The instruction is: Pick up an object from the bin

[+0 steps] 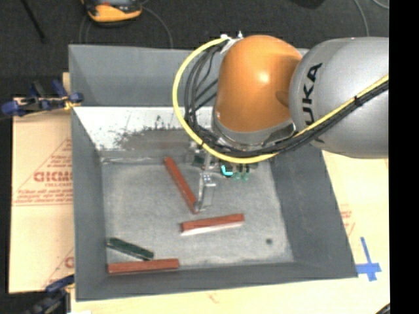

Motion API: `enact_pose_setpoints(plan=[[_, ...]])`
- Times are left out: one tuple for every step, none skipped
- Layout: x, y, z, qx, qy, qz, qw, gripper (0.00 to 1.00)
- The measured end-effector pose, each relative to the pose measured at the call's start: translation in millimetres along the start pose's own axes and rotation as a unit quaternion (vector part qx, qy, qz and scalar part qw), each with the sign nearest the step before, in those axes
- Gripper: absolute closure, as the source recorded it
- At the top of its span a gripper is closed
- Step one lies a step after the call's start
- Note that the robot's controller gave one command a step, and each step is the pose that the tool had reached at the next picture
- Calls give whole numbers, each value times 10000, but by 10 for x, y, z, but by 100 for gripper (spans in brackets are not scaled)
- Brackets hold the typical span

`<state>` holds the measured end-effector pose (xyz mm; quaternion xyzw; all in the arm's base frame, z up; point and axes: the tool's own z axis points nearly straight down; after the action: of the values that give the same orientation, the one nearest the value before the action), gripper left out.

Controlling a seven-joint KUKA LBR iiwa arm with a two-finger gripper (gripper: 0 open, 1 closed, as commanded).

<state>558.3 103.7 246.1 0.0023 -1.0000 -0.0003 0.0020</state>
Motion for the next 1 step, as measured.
enact_pose_setpoints(plan=[[-14, -5, -43, -4, -39, 12, 10000, 0]])
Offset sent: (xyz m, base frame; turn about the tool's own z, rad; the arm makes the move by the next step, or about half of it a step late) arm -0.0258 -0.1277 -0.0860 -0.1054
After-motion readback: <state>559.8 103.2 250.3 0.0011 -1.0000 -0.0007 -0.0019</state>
